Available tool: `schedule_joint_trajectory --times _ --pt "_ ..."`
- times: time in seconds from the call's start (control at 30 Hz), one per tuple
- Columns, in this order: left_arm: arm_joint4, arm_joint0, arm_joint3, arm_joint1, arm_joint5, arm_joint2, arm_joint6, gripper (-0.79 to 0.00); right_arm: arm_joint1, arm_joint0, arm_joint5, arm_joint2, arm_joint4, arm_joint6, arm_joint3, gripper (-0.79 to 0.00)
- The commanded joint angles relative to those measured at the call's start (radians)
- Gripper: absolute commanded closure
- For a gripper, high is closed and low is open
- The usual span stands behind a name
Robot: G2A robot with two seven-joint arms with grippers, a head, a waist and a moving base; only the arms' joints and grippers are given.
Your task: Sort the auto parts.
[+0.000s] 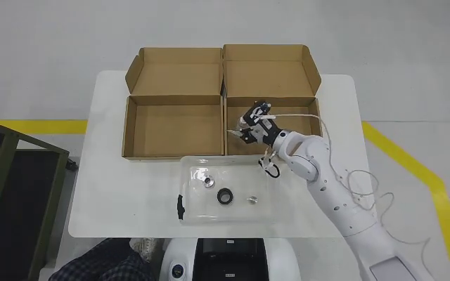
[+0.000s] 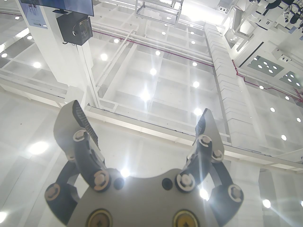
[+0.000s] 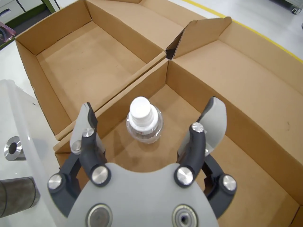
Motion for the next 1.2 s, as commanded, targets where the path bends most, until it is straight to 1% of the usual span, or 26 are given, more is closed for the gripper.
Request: schedule_joint_trajectory --times 0.0,0.13,0.37,0.5,0.53,0.6,0.67,0.7,0.97,1.17 --pt "0.000 0.000 0.000 0.000 0.000 0.000 0.000 -0.785 0.005 -0.003 0.003 0.014 -0.040 0.010 -0.039 -0.785" --pt "0.000 0.000 0.000 0.000 0.000 0.000 0.000 -0.785 0.019 -0.039 -0.027 0.065 -0.057 0.021 -0.155 -0.785" --pt "0.000 0.000 0.000 0.000 0.000 0.000 0.000 -0.785 0.049 -0.149 -0.091 0.180 -0.073 0.062 -0.357 -0.785" --pt "0.000 0.000 0.000 0.000 0.000 0.000 0.000 -0.785 0.065 -0.223 -0.164 0.228 -0.074 0.091 -0.458 -0.785" --pt "0.000 0.000 0.000 0.000 0.000 0.000 0.000 -0.785 0.068 -0.244 -0.194 0.234 -0.039 0.085 -0.474 -0.785" --pt "0.000 0.000 0.000 0.000 0.000 0.000 0.000 -0.785 0.076 -0.270 -0.237 0.253 -0.065 0.119 -0.517 -0.785" --pt "0.000 0.000 0.000 0.000 0.000 0.000 0.000 -0.785 0.081 -0.299 -0.259 0.264 -0.062 0.124 -0.555 -0.785" --pt "0.000 0.000 0.000 0.000 0.000 0.000 0.000 -0.785 0.084 -0.311 -0.268 0.267 -0.084 0.134 -0.577 -0.785" --pt "0.000 0.000 0.000 0.000 0.000 0.000 0.000 -0.785 0.100 -0.421 -0.359 0.251 -0.103 0.157 -0.639 -0.785" --pt "0.000 0.000 0.000 0.000 0.000 0.000 0.000 -0.785 0.118 -0.478 -0.471 0.271 -0.133 0.196 -0.669 -0.785"
